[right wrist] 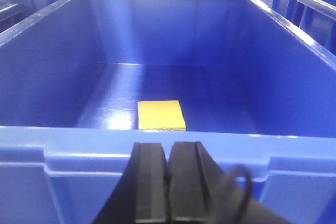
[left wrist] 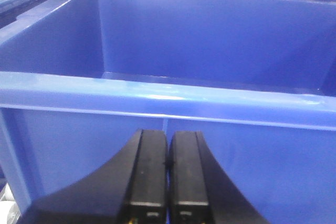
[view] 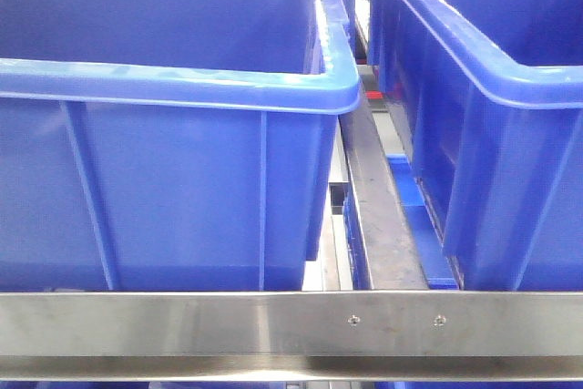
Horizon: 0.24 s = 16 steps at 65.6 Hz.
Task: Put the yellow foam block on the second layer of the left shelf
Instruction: 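Withdraw the open right gripper from the blue bin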
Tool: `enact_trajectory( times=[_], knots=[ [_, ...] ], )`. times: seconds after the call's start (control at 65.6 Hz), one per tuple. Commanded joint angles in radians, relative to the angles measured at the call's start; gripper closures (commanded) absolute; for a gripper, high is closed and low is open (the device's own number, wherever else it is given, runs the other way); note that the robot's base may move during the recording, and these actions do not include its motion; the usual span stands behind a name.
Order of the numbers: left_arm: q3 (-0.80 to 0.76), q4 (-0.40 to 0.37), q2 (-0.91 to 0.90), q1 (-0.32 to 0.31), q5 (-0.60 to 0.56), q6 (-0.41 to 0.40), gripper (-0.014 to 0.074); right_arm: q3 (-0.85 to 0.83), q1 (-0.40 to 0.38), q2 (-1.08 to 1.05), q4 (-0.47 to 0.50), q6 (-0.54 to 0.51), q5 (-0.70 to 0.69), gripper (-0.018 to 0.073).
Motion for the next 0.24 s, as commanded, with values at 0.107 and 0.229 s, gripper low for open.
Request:
enact_trajectory(
  times=[0.107, 0.229],
  knots=[
    [0.026, -0.002, -0.002, -0.004, -0.082, -0.004, 0.0460, -0.023, -0.006, -0.018, 0.000, -0.004, -0.082, 0.0502],
    [0.026, -0.002, -0.002, -0.004, -0.082, -0.004, 0.0460, -0.023, -0.006, -0.018, 0.000, -0.004, -0.082, 0.0502]
  ],
)
